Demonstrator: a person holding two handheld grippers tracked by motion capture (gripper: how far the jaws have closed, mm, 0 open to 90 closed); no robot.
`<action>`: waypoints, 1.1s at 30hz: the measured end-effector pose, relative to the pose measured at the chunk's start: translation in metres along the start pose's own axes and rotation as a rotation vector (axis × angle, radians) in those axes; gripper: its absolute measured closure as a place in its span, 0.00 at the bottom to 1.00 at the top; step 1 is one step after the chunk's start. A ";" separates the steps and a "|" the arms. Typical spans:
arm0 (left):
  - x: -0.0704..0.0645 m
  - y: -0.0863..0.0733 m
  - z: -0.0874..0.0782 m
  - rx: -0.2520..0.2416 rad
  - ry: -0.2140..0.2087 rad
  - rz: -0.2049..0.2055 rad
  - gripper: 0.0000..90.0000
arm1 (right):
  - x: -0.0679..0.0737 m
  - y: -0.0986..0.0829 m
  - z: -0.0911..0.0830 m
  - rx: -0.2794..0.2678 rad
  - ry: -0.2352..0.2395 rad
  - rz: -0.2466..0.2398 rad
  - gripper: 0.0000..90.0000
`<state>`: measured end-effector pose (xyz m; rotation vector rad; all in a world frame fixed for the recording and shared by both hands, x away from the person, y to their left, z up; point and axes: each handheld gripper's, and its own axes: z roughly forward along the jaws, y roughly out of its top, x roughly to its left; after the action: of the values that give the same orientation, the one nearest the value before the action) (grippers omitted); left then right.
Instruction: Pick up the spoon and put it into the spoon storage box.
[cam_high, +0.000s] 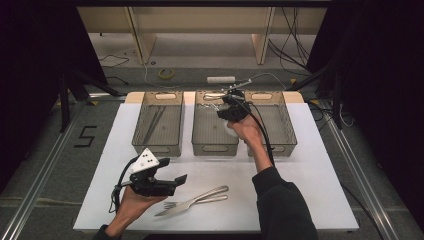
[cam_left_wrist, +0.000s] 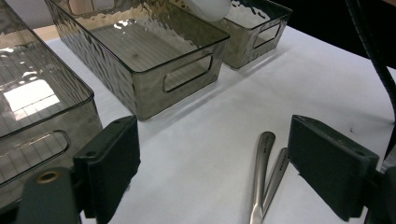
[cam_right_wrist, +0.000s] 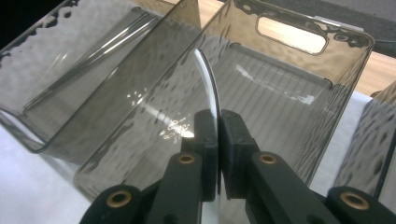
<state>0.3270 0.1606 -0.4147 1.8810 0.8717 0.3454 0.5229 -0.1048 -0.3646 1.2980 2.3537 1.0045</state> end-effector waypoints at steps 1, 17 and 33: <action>0.000 0.000 0.000 -0.002 0.001 -0.002 0.19 | 0.000 0.000 0.002 -0.001 -0.002 0.001 0.96; 0.000 0.000 0.000 0.007 -0.005 0.007 0.19 | 0.003 -0.004 0.029 0.017 -0.018 0.005 0.96; -0.002 0.000 0.001 0.007 -0.005 0.006 0.19 | 0.003 -0.017 0.043 0.054 -0.026 0.001 0.96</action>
<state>0.3264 0.1590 -0.4146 1.8910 0.8652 0.3419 0.5331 -0.0892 -0.4074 1.3231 2.3768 0.9249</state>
